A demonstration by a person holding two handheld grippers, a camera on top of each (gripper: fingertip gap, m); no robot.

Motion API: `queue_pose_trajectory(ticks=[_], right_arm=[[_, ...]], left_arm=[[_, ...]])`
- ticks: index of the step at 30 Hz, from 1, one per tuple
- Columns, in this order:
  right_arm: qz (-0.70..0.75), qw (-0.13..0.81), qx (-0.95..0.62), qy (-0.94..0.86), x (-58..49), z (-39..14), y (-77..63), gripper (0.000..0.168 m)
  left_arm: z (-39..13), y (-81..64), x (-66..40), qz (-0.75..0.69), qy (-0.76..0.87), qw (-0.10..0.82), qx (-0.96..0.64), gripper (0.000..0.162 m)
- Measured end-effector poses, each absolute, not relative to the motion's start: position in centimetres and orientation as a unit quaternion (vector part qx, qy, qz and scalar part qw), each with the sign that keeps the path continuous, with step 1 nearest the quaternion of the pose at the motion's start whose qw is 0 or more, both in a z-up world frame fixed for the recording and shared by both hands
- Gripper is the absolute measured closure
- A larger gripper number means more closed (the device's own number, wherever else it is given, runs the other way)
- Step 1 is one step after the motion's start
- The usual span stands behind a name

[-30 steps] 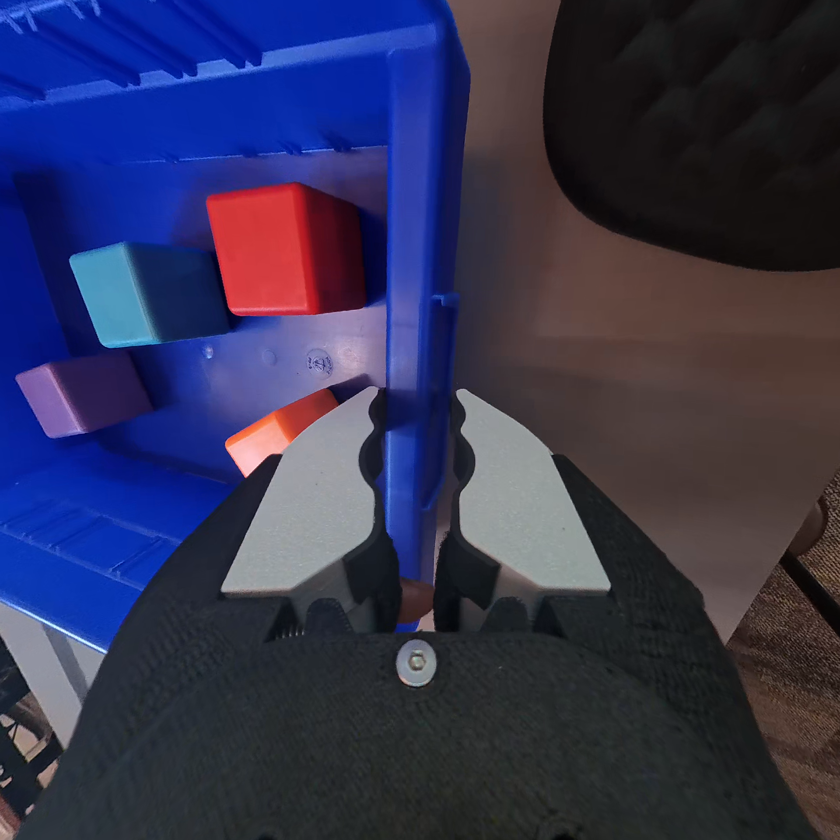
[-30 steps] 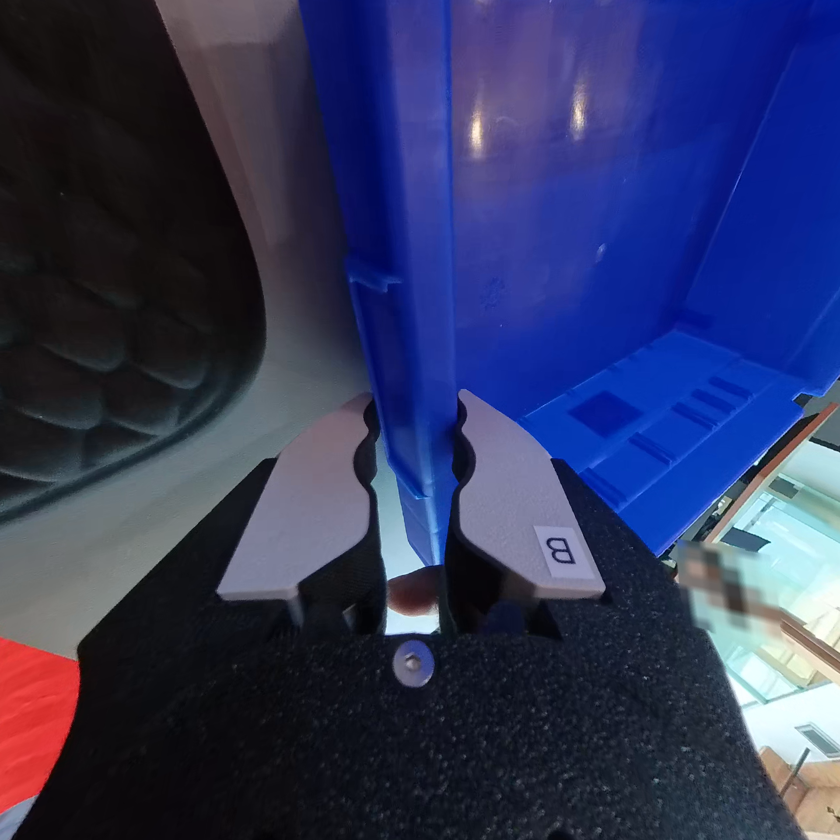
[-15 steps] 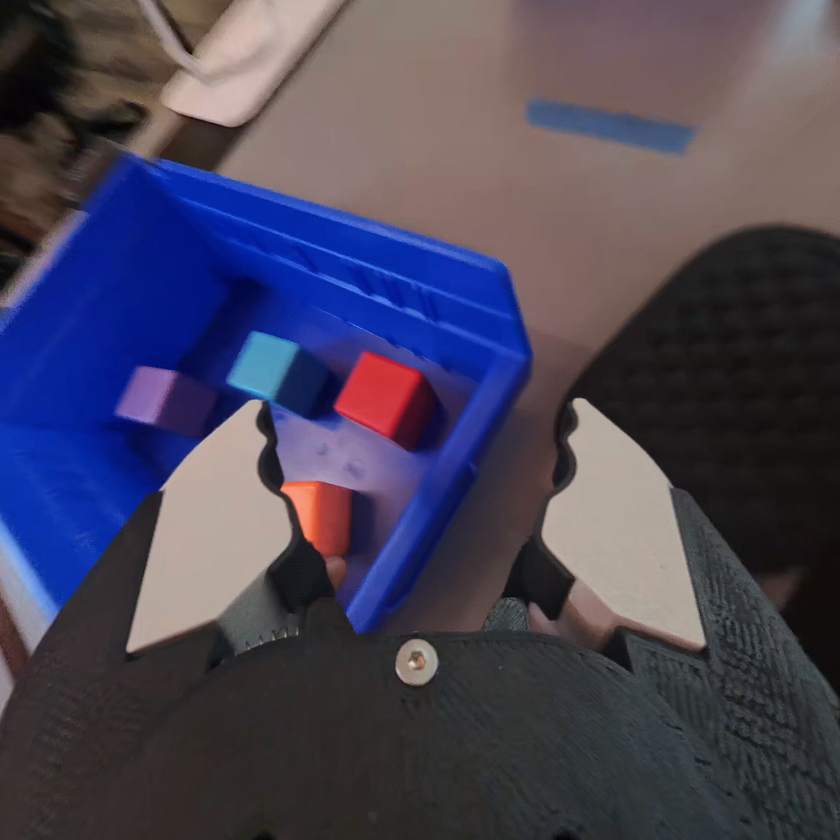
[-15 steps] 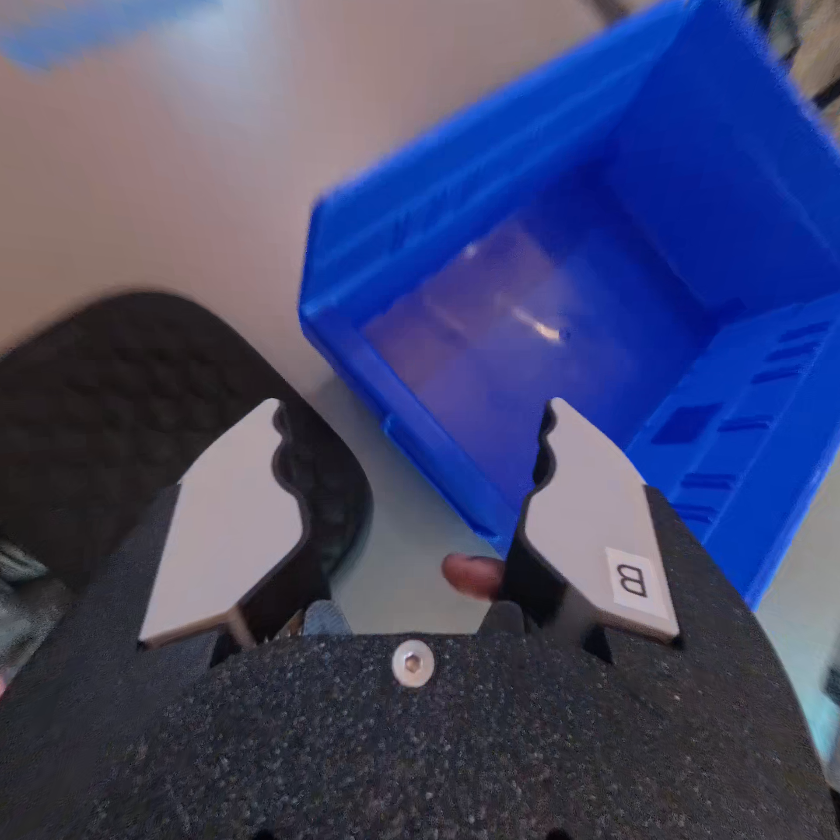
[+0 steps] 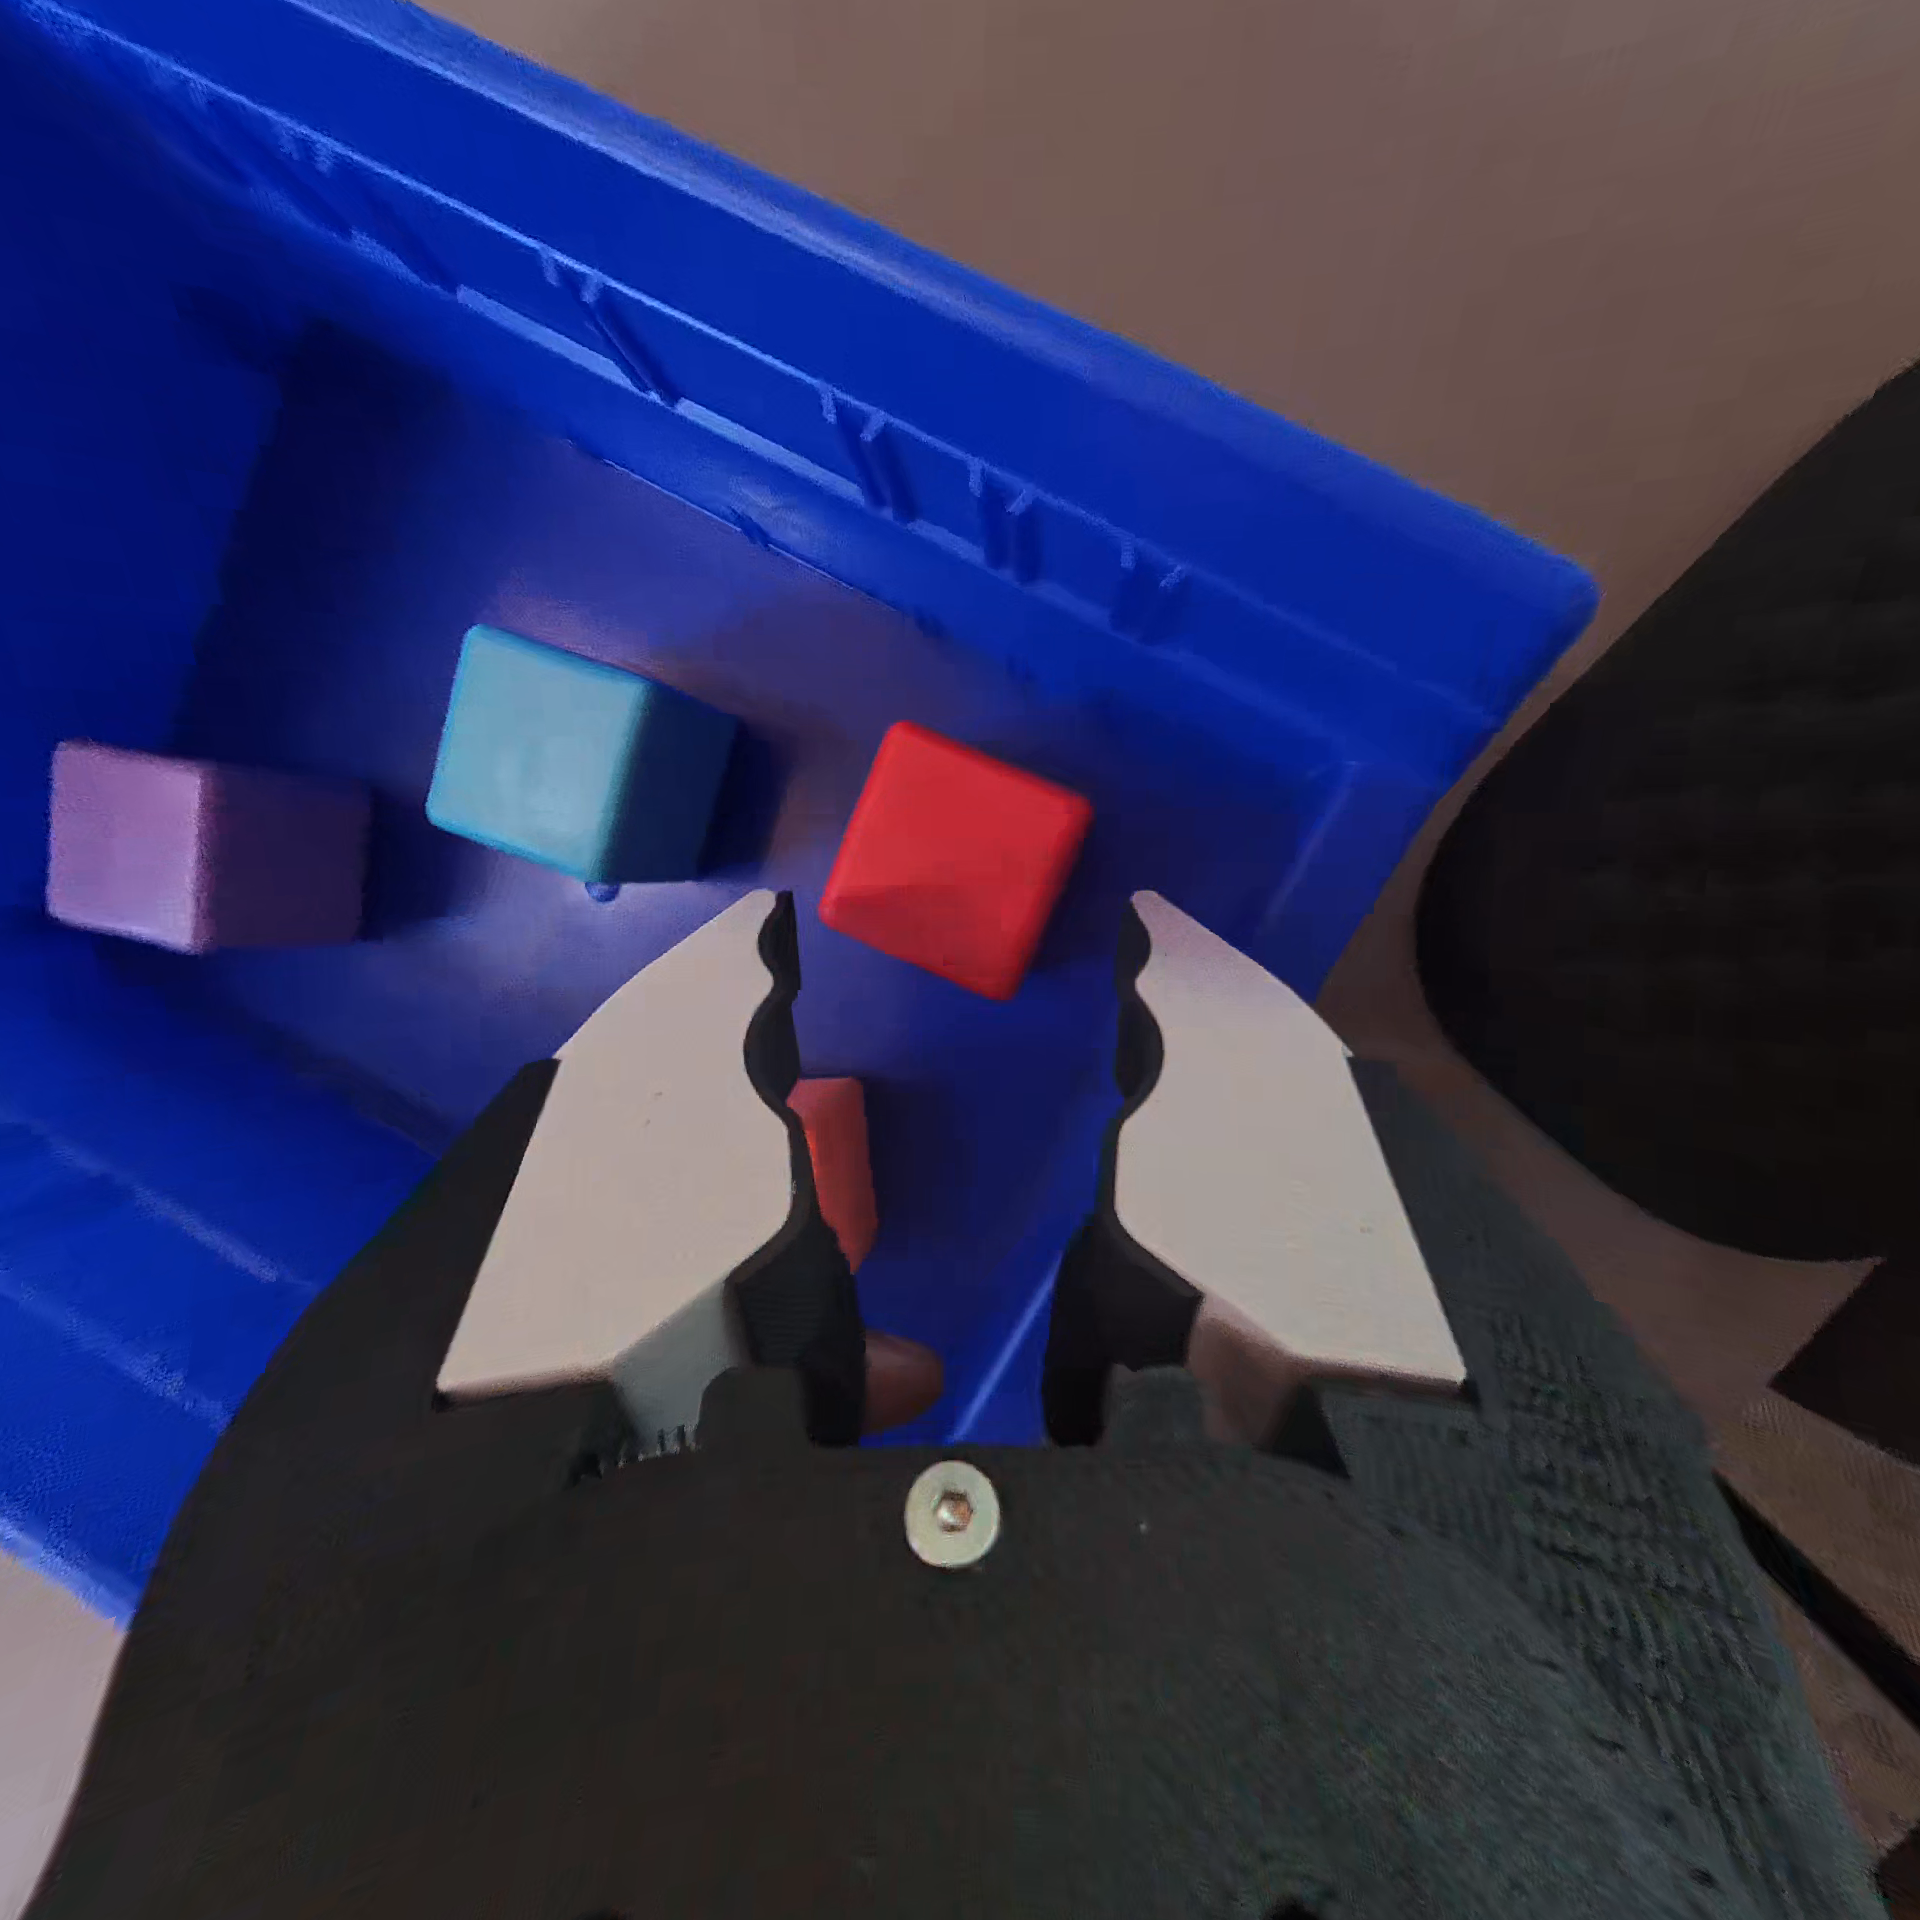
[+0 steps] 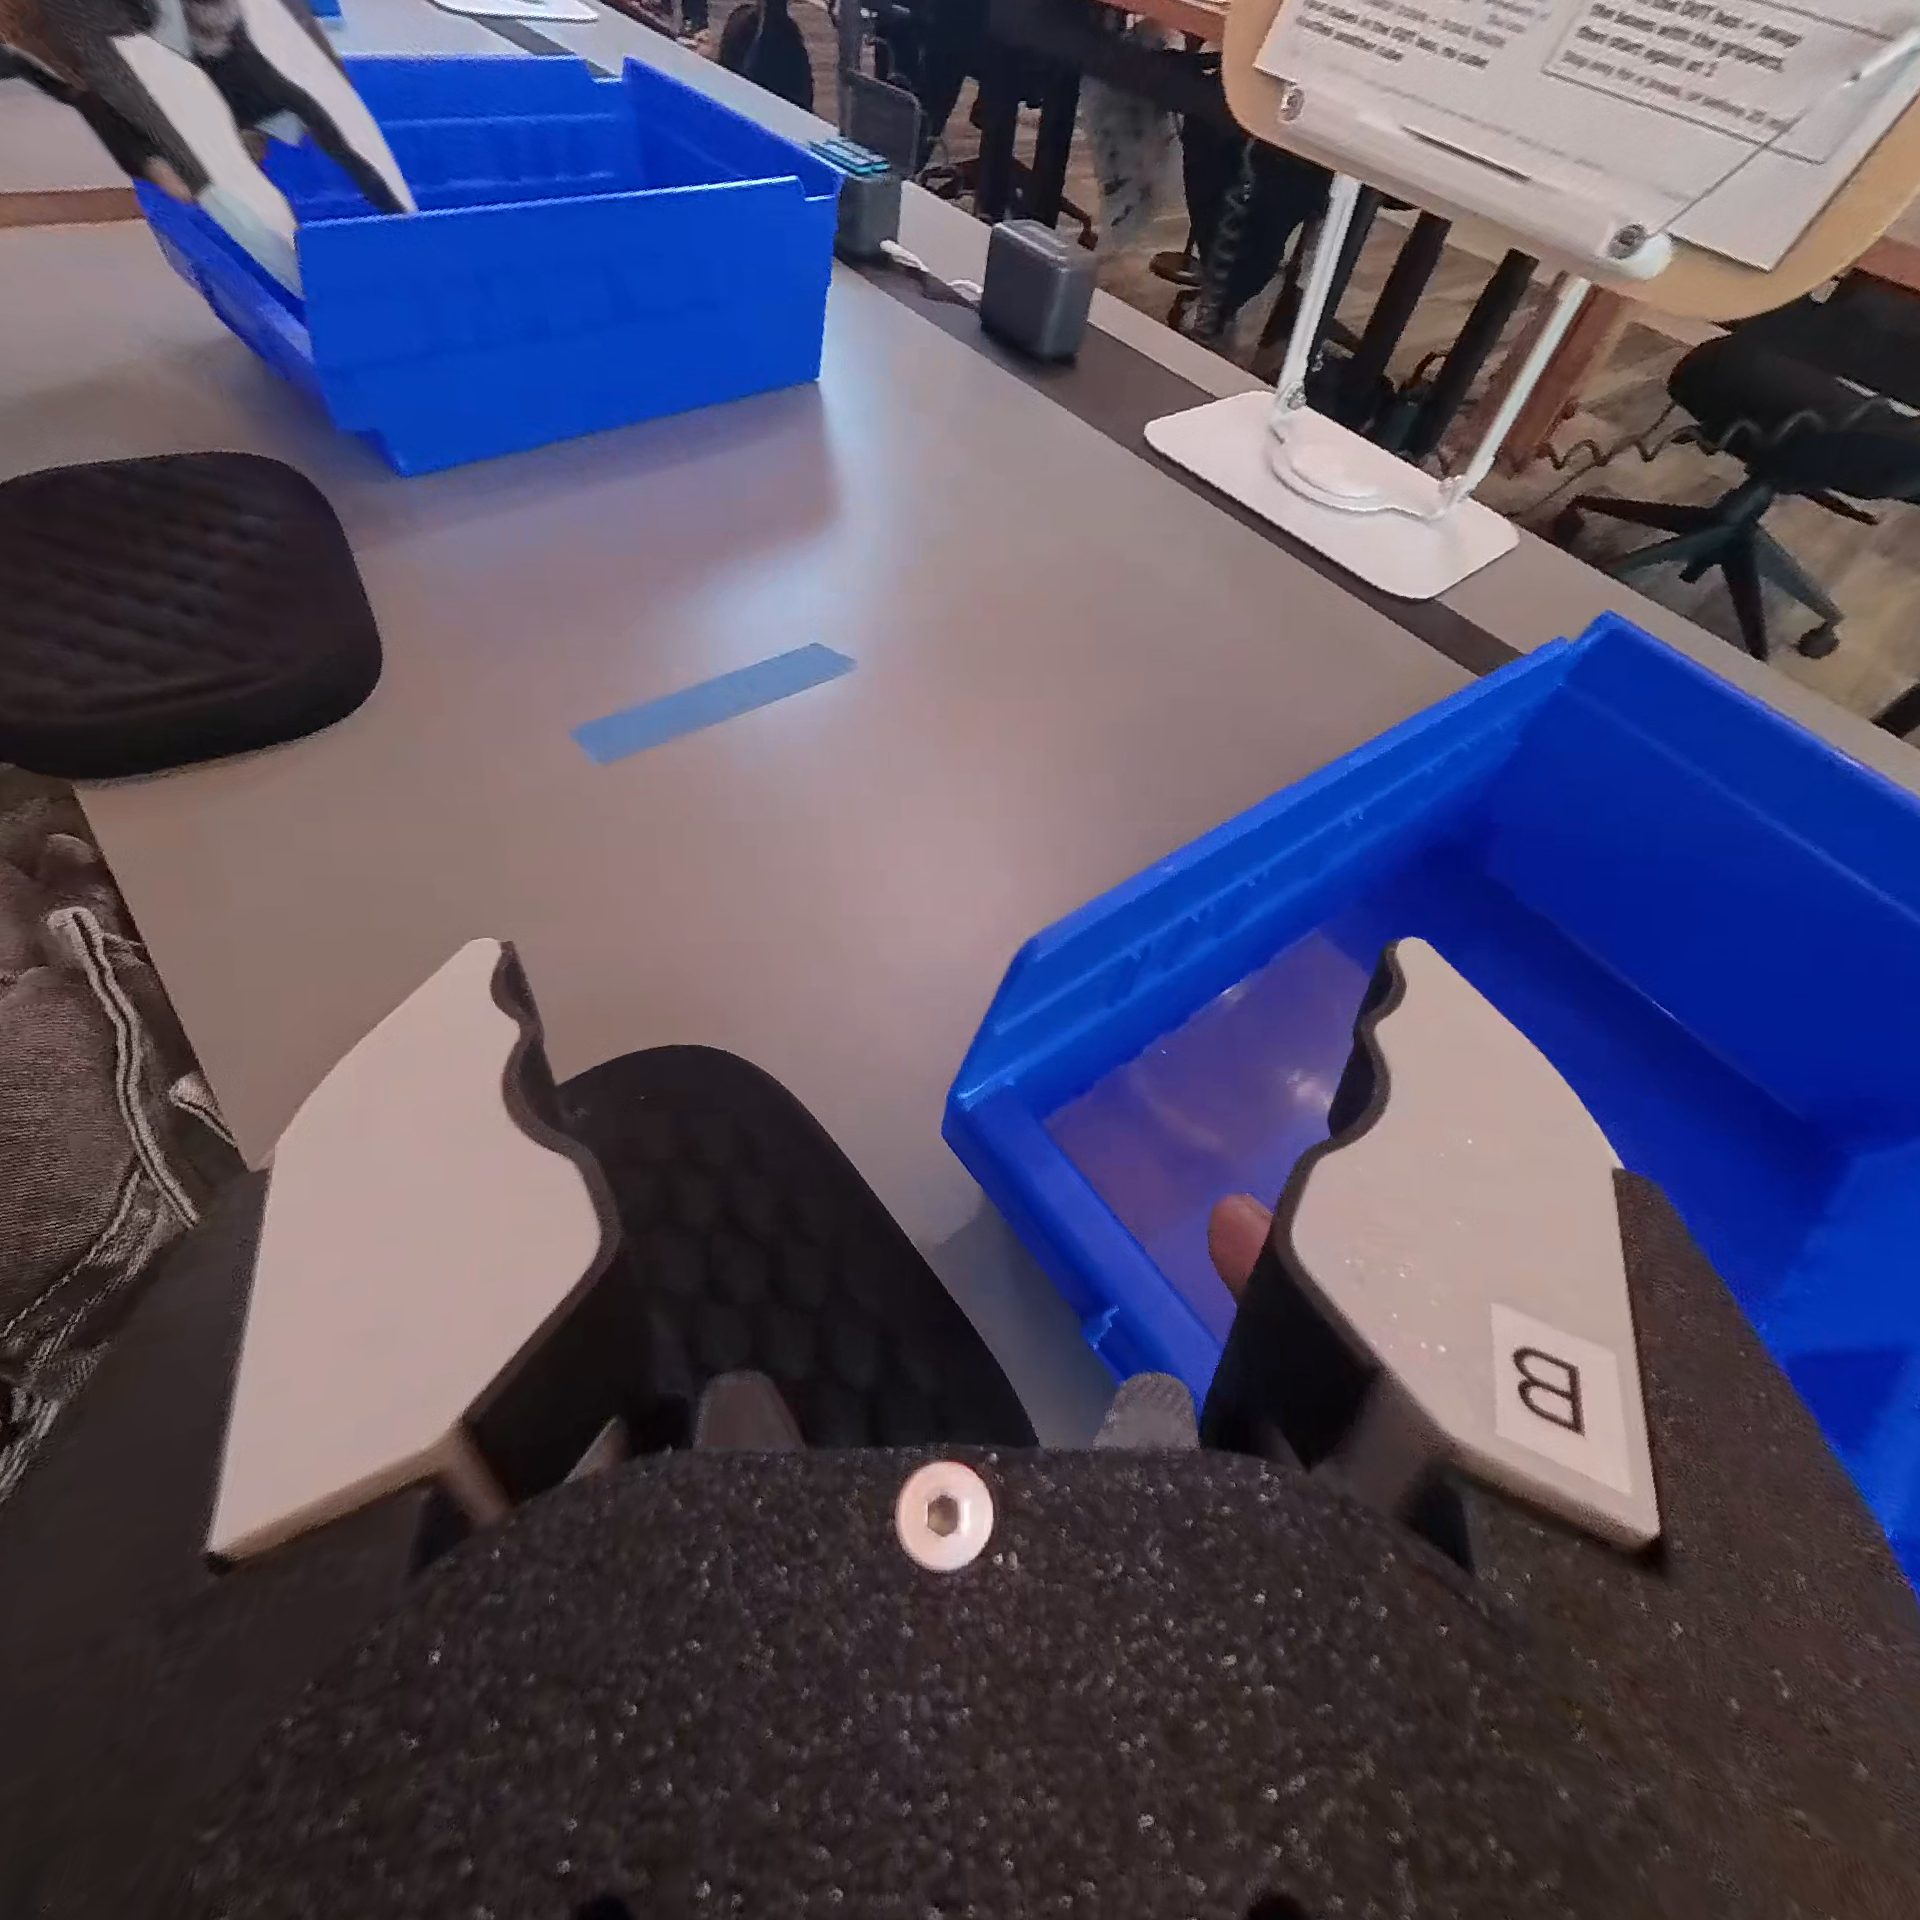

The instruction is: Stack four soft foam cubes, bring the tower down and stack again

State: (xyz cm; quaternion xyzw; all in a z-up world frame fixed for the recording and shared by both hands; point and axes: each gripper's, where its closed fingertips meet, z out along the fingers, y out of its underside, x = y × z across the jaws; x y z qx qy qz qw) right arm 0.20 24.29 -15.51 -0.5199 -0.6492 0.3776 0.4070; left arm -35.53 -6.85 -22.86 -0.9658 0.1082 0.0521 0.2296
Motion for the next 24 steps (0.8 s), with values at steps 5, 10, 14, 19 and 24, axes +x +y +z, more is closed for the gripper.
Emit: queue_pose_trajectory(ticks=[5, 10, 14, 19, 24], right_arm=[[0.371, 0.400, -0.510, -0.665, -0.1, -15.8, 23.7, 0.026], [0.391, 0.388, -0.503, -0.666, -0.6, -15.3, 22.6, 0.036], [0.435, 0.380, -0.496, -0.648, -2.3, -14.1, 21.0, 0.047], [0.559, 0.348, -0.456, -0.599, -6.5, -10.0, 17.3, 0.071], [0.668, 0.262, -0.405, -0.567, -11.7, -6.1, 12.1, 0.084]], left_arm=[[-25.3, -6.2, -36.0, 0.051, 0.157, 0.172, -0.971, 0.110], [-23.9, -5.5, -36.1, 0.029, 0.092, 0.242, -0.965, 0.112], [-17.6, -3.5, -36.8, 0.049, -0.014, 0.472, -0.880, 0.113], [-7.8, -2.3, -30.5, -0.042, -0.010, 0.734, -0.677, 0.113], [-3.8, -0.3, -23.6, -0.148, 0.009, 0.828, -0.540, 0.113]])
